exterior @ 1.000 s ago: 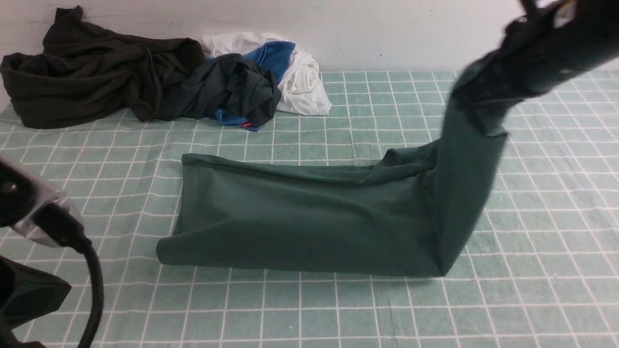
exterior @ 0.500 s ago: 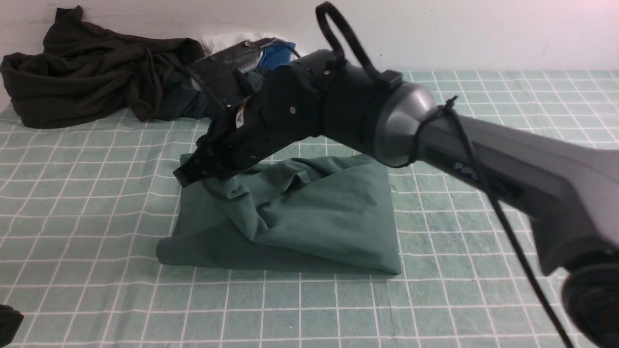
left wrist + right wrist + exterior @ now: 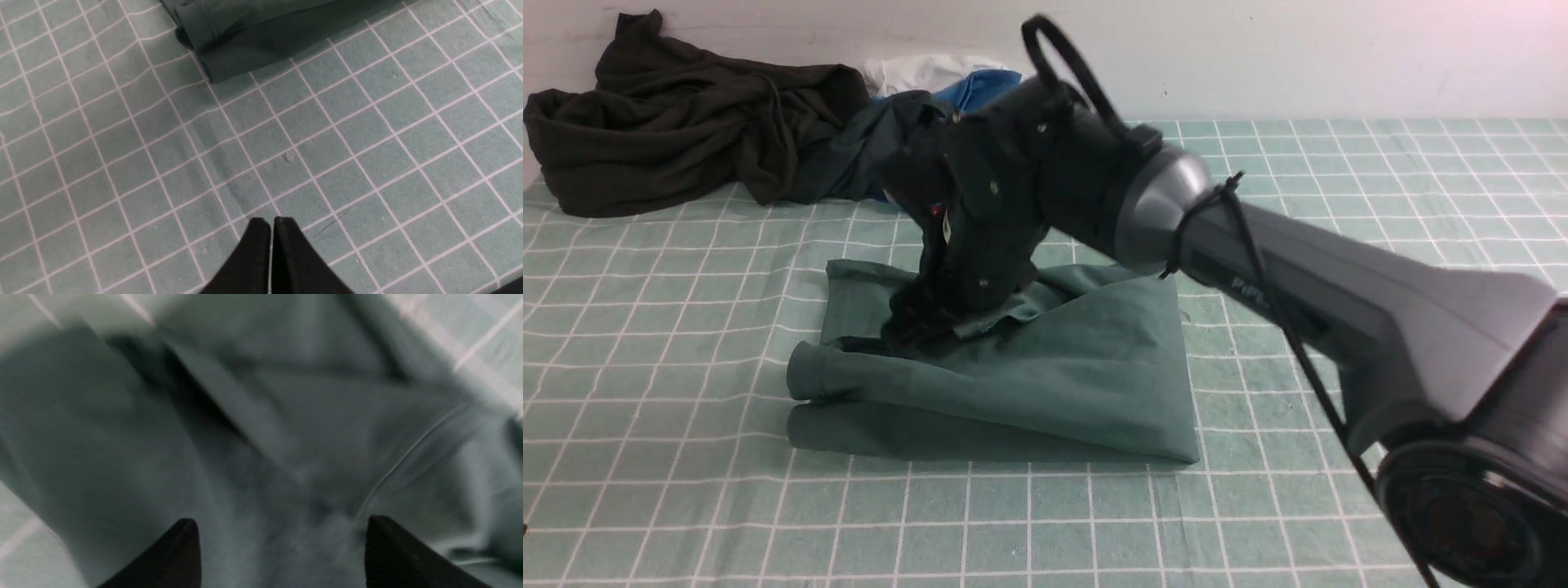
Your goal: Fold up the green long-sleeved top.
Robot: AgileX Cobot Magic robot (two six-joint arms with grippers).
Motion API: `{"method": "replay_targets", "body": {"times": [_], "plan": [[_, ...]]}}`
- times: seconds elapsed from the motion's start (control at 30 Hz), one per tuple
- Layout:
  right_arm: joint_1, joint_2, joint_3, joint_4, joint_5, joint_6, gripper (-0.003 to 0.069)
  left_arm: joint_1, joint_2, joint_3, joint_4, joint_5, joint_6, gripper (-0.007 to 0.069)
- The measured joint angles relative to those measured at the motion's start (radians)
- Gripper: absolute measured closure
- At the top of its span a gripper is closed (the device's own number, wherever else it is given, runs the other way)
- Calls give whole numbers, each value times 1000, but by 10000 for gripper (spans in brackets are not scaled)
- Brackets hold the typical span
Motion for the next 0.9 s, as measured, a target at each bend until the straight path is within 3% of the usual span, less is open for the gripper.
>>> {"method": "replay_targets", "body": {"times": [0.33,0.6,0.77,0.9], "plan": [[37,64,-5,-3,22,-37,198,0,0,0,14,0,-10,628],[-3,-124,-25,-54,97,-46,222,0,-82,49,122,-1,-135,628],[-50,-297,49,0,101,-94,301,0,-285,183,191,-27,-239,628],[-59,-507,279,52,65,-114,403,0,-441,304,204,-143,-276,628]]}}
